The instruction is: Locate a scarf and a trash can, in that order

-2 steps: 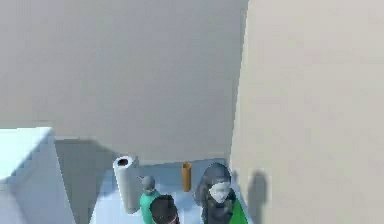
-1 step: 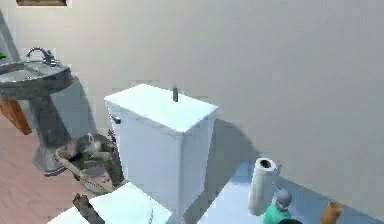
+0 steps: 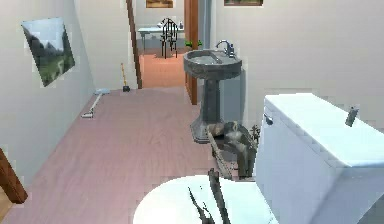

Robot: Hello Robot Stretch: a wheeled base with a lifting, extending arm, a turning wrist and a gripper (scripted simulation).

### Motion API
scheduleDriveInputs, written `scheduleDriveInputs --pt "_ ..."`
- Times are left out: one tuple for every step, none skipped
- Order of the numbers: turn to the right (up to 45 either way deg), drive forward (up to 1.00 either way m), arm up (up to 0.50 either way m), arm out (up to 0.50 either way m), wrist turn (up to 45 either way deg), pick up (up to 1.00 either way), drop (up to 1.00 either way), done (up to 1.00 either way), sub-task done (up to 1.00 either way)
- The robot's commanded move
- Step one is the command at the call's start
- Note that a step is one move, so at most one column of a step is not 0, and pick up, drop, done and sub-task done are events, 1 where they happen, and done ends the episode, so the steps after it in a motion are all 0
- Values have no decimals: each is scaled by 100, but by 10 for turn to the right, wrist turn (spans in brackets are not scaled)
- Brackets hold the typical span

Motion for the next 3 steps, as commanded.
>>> scheduleDriveInputs --pt "-180 0 0 0 0 0 0 0 0" --pt "0 5 0 0 0 0 0 0 0" --pt "-450 0 0 0 0 0 0 0 0"
